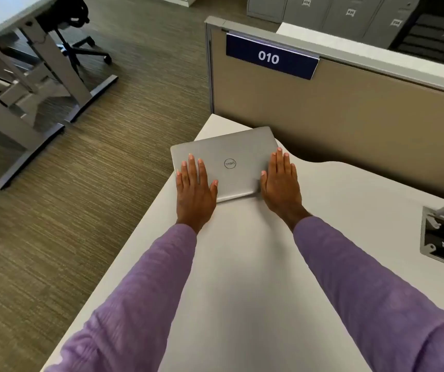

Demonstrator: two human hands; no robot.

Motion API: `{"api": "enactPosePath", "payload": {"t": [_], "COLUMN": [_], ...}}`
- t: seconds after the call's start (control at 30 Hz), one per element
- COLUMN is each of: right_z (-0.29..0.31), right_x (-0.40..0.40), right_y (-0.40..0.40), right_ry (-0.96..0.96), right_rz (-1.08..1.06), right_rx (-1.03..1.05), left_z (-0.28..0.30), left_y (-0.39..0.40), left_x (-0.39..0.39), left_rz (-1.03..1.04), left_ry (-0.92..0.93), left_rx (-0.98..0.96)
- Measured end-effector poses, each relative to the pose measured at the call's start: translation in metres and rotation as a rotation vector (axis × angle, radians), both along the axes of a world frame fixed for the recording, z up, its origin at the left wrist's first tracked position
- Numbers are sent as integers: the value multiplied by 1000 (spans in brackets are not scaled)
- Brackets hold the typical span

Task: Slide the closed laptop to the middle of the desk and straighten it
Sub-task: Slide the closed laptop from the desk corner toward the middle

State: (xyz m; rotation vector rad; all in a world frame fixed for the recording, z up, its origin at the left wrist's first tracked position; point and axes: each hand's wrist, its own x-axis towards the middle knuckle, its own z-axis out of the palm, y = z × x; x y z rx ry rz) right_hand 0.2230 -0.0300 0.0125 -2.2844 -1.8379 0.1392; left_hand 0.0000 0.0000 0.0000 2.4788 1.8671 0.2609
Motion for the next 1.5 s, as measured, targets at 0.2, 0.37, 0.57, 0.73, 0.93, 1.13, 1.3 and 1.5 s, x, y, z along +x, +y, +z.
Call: {"api": "enactPosePath", "payload": {"t": [0.2,0.37,0.57,0.73,0.93,1.13,1.3,1.5], "right_z": [-12,-16,-19,-20,-18,-22,-23,-13], "right_x": [9,17,26,31,28,29,26,23], "right_y": [17,28,40,46,50,55,55,56], "right_ry": [-31,-10,-26,-1,48,69,114,311], "right_rz": [-26,-41,-115,-111,-133,-182,-213,-276], "right_rx": [-64,-44,-61,-74,-89,-122,-102,-48], "left_z": [0,2,-4,0,11,14,26,23], "left_y": [16,27,28,27,33,39,56,58], "left_x": [3,5,6,10,16,16,9,2], "left_rz": [199,335,443,490,550,616,753,785], "left_ry": [-165,-212,-168,-172,-311,-404,-627,-821], "left_rx": [-96,-145,-153,-151,-224,-293,-425,-437]}}
